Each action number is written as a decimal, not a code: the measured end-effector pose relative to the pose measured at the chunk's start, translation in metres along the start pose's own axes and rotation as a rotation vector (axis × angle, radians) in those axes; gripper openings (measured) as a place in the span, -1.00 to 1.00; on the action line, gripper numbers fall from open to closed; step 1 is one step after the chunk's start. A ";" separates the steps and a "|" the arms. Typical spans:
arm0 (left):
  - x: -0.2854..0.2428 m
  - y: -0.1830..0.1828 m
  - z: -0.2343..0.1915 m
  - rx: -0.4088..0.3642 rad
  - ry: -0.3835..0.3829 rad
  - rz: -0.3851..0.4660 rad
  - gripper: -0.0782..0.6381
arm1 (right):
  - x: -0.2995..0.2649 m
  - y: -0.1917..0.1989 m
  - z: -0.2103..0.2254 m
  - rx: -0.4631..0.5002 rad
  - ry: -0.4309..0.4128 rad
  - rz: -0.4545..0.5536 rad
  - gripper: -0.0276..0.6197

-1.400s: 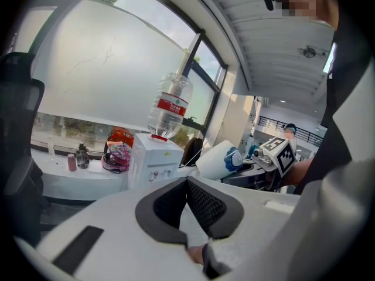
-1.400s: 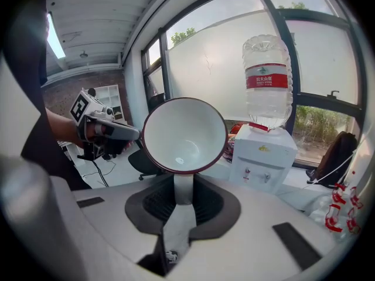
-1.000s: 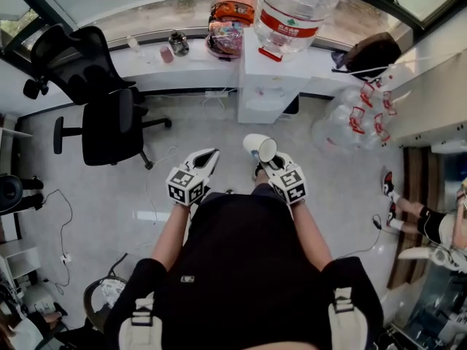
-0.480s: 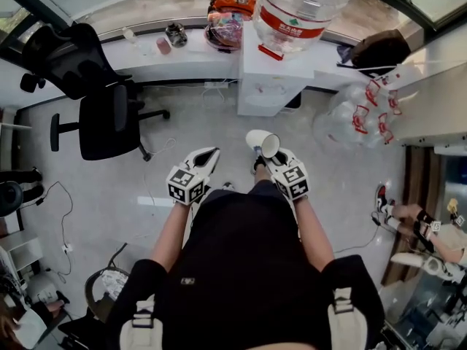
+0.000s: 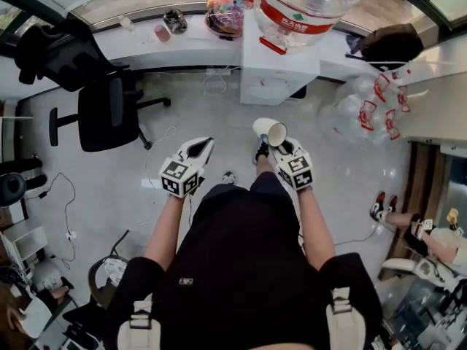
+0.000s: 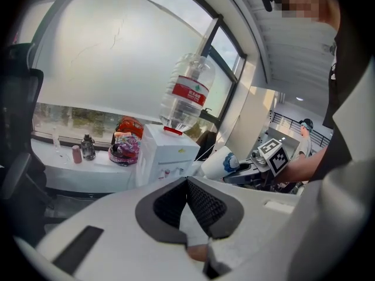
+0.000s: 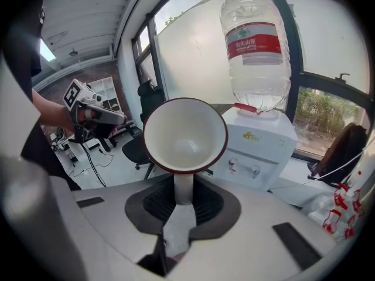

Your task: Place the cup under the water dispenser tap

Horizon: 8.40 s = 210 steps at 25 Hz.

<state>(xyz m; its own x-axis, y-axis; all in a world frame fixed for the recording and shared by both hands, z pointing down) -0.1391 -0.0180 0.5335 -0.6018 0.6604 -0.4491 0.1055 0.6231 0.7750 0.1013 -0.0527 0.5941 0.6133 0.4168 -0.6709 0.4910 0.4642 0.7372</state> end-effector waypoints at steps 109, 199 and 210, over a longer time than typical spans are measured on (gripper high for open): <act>-0.096 0.139 -0.053 0.306 -0.194 -0.110 -0.78 | -0.368 0.177 0.203 0.068 0.164 -0.509 -0.77; 0.015 0.023 0.072 -0.082 0.125 0.041 -0.78 | 0.061 0.025 -0.053 0.019 0.142 0.201 -0.93; 0.050 0.026 0.067 -0.070 0.134 0.088 -0.78 | 0.067 0.018 -0.082 0.046 0.163 0.196 -0.93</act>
<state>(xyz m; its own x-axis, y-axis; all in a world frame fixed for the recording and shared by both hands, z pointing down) -0.1128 0.0591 0.5013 -0.6935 0.6465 -0.3181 0.1100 0.5313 0.8400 0.1003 0.0480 0.5562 0.5933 0.6175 -0.5164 0.4025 0.3281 0.8546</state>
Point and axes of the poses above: the fingertips, and each gripper's own axes: x backward along the fingers, z to its right, y out of its underside, the point moved 4 cm from there along x, backward along the fingers, and after that the axes turned 5 degrees about x, right-handed, at the moved point
